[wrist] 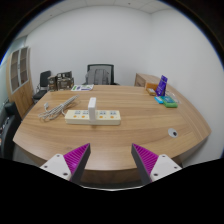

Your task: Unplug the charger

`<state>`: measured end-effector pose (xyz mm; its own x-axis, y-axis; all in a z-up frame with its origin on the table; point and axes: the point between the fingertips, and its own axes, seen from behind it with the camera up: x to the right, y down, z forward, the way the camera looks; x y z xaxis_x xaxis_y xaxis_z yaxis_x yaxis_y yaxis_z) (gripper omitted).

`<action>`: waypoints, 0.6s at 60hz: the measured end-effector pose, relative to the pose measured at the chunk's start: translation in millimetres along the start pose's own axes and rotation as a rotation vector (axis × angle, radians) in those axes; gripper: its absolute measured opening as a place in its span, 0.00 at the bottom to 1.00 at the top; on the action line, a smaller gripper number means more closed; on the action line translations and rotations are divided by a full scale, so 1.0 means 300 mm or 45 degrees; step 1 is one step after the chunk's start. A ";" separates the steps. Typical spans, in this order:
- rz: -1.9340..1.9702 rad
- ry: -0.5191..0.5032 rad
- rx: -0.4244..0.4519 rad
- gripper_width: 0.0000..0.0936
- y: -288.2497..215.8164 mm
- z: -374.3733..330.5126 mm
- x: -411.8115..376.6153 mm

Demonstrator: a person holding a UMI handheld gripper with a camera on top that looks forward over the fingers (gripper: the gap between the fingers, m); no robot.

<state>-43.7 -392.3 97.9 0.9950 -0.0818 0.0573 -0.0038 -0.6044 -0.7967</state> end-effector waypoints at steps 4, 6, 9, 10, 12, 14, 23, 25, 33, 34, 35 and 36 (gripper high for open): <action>-0.024 -0.013 0.069 0.92 -0.070 0.117 -0.073; -0.036 -0.011 0.097 0.92 -0.106 0.178 -0.101; -0.050 -0.007 0.141 0.92 -0.166 0.266 -0.141; -0.053 -0.003 0.158 0.92 -0.188 0.295 -0.150; -0.053 0.003 0.180 0.92 -0.223 0.357 -0.167; -0.046 0.007 0.180 0.91 -0.244 0.416 -0.182; -0.013 0.011 0.162 0.75 -0.319 0.614 -0.215; -0.026 0.024 0.166 0.65 -0.329 0.644 -0.220; -0.054 -0.013 0.169 0.27 -0.347 0.692 -0.276; -0.059 -0.004 0.172 0.27 -0.350 0.688 -0.267; -0.062 0.002 0.173 0.27 -0.349 0.689 -0.268; -0.063 0.002 0.172 0.27 -0.347 0.692 -0.269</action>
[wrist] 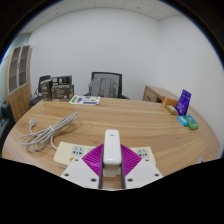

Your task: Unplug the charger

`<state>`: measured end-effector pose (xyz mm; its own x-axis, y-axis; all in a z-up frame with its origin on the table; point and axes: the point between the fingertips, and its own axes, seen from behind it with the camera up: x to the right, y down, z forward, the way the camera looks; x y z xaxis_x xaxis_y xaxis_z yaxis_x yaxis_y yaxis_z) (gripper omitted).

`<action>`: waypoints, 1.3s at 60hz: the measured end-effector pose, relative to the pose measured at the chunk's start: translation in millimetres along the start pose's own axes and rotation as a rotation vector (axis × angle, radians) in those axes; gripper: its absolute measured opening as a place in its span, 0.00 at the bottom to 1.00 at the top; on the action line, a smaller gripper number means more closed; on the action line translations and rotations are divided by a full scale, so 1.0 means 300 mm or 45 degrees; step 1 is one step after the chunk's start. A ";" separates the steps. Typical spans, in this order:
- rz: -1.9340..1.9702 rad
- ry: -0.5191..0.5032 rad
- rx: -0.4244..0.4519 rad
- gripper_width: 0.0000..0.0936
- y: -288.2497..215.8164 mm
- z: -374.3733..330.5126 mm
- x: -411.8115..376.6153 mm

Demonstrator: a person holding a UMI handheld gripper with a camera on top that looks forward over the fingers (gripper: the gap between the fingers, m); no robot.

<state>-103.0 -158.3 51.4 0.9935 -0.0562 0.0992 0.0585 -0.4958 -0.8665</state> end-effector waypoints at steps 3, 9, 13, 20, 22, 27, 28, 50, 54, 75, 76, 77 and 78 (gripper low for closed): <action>0.032 -0.011 -0.004 0.24 0.001 0.000 -0.002; 0.069 -0.056 -0.022 0.18 0.003 0.001 -0.008; 0.065 -0.064 -0.033 0.16 -0.003 -0.002 -0.009; 0.069 -0.086 -0.061 0.16 -0.033 -0.002 -0.007; 0.068 -0.097 -0.054 0.16 -0.045 -0.008 -0.006; 0.010 -0.076 0.241 0.16 -0.362 -0.121 0.049; -0.012 -0.075 0.305 0.16 -0.441 -0.149 0.057; 0.262 -0.100 0.251 0.17 -0.457 -0.045 0.451; 0.333 -0.096 0.074 0.19 -0.255 0.037 0.508; 0.567 -0.091 -0.161 0.47 0.132 0.092 0.742; 0.562 -0.080 -0.179 0.52 0.149 0.092 0.756; 0.560 -0.069 -0.199 0.57 0.163 0.089 0.766; 0.553 -0.061 -0.209 0.62 0.177 0.087 0.779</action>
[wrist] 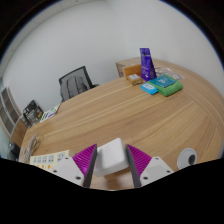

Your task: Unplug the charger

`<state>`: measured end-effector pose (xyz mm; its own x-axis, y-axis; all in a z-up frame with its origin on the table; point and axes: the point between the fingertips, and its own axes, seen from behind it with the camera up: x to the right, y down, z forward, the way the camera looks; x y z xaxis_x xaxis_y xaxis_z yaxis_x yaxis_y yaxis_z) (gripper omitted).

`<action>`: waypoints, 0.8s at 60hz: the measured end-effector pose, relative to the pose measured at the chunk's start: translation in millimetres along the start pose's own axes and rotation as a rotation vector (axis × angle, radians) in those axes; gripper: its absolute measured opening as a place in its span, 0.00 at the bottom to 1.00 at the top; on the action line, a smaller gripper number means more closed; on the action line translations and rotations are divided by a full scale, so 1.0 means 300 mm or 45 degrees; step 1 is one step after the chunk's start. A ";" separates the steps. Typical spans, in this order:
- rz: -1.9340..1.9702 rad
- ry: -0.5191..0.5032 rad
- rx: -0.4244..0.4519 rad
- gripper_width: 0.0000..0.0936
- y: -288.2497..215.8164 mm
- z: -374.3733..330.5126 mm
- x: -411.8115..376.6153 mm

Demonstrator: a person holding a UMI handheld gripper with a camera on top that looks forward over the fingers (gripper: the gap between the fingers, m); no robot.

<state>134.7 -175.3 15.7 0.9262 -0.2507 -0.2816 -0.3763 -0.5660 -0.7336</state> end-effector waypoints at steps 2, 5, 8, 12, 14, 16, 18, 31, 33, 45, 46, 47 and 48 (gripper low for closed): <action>0.002 0.017 0.009 0.67 -0.004 -0.010 0.026; -0.022 0.064 0.002 0.72 0.004 -0.018 0.082; -0.064 0.090 -0.004 0.85 -0.003 -0.036 0.110; -0.139 0.137 0.015 0.92 -0.030 -0.075 0.135; -0.182 0.156 0.021 0.91 -0.045 -0.101 0.138; -0.221 0.180 0.029 0.91 -0.063 -0.133 0.138; -0.256 0.192 0.036 0.91 -0.087 -0.167 0.131; -0.458 0.265 0.042 0.92 -0.123 -0.478 -0.015; -0.470 0.270 0.049 0.92 -0.115 -0.533 -0.045; -0.495 0.286 0.054 0.92 -0.015 -0.836 -0.187; -0.499 0.293 0.055 0.92 -0.006 -0.859 -0.193; -0.504 0.298 0.056 0.92 0.002 -0.882 -0.200; -0.508 0.302 0.056 0.92 0.011 -0.904 -0.207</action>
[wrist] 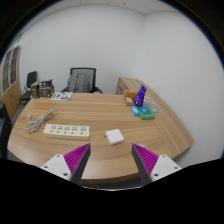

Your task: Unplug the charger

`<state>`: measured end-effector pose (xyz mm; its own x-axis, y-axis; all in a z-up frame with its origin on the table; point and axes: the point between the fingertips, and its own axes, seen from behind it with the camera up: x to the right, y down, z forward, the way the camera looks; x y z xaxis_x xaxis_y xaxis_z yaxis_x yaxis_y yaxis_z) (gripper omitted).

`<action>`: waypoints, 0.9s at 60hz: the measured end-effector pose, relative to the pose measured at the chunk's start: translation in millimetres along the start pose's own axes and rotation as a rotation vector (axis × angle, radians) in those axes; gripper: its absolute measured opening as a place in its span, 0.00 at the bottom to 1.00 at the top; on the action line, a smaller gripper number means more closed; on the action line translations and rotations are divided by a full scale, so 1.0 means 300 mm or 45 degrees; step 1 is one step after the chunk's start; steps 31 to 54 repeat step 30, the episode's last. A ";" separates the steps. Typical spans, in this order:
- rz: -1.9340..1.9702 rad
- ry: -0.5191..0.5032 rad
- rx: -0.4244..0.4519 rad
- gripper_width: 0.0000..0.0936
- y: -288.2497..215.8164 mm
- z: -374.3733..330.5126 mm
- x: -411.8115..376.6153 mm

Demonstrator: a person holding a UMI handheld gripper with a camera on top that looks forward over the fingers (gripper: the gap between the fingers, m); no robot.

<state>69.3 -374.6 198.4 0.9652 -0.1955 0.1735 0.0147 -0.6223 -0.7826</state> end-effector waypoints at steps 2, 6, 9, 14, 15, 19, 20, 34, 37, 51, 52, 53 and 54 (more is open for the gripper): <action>-0.010 0.003 -0.001 0.92 0.013 -0.047 -0.010; -0.024 -0.002 0.004 0.92 0.028 -0.118 -0.034; -0.033 -0.002 0.012 0.92 0.034 -0.166 -0.049; -0.044 0.003 0.032 0.92 0.036 -0.231 -0.063; -0.044 0.001 0.036 0.92 0.035 -0.242 -0.067; -0.031 -0.009 0.047 0.92 0.034 -0.280 -0.080; -0.028 -0.011 0.049 0.92 0.034 -0.287 -0.083; -0.022 -0.014 0.063 0.92 0.032 -0.330 -0.097; -0.022 -0.014 0.063 0.92 0.032 -0.330 -0.097; -0.022 -0.014 0.063 0.92 0.032 -0.330 -0.097; -0.022 -0.014 0.063 0.92 0.032 -0.330 -0.097; -0.022 -0.014 0.063 0.92 0.032 -0.330 -0.097; -0.022 -0.014 0.063 0.92 0.032 -0.330 -0.097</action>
